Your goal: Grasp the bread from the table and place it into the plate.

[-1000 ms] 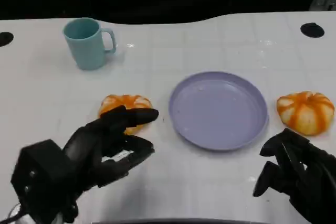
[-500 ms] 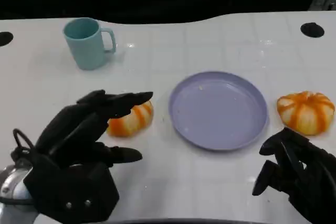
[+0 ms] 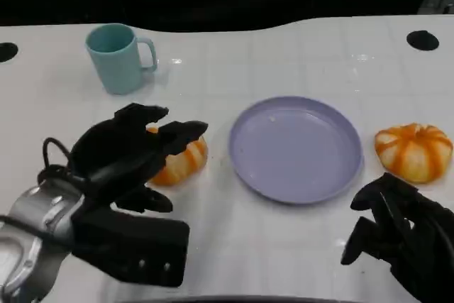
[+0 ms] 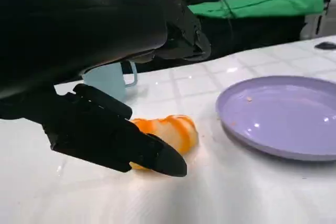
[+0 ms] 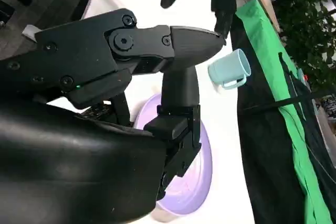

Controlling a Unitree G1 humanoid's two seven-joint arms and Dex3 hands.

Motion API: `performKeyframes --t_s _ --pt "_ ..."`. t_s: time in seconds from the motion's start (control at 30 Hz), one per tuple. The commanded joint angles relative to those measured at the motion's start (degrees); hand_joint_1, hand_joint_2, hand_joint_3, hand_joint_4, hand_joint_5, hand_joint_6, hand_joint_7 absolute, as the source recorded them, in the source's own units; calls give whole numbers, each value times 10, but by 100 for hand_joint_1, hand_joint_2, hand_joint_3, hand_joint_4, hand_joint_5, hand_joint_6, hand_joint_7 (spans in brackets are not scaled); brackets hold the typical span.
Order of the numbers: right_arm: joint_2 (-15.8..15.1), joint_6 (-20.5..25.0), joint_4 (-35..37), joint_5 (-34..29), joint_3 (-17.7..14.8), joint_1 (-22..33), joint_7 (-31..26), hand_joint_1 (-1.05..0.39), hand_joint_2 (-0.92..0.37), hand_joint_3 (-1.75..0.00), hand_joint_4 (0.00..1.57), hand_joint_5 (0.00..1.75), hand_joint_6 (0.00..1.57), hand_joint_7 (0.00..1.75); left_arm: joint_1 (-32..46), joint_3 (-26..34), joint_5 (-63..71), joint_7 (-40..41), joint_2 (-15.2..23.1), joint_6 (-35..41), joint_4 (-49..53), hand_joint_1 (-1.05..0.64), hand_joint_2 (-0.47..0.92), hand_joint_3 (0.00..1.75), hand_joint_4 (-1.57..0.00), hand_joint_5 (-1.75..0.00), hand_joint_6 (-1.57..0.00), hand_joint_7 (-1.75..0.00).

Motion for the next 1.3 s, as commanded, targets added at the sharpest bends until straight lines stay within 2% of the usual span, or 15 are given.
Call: performKeyframes --t_s 0.03,0.33,0.53,0.8,1.17,1.3 --pt "-6 -8 -4 3 -3 3 5 -46 -92 -39 63 175 49 162 -50 -32 23 -1 -13 20 77 -45 75 0 0 -29 -22 0" --pt "-8 -9 -5 4 -5 5 9 -46 -92 -38 63 175 49 162 -136 -82 40 29 -77 84 246 -40 75 0 -1 -29 -20 0" --pt "-6 -8 -8 7 -6 7 8 -45 -92 -37 64 175 49 161 -194 -104 39 51 -121 122 363 -45 77 1 0 -27 -17 0" --pt "-9 -13 -8 6 -7 10 13 -45 -92 -37 64 175 49 161 -260 -116 16 95 -166 130 514 -46 79 1 -1 -27 -17 0" --pt "-8 -12 -9 9 -9 11 17 -46 -92 -38 65 175 50 161 -313 -129 -16 109 -197 116 627 -43 80 0 -4 -27 -21 -1" --pt "-6 -7 -13 9 -8 11 11 -46 -92 -38 65 175 50 161 -322 -127 -35 101 -205 104 659 -24 83 1 -31 -15 -35 -1"
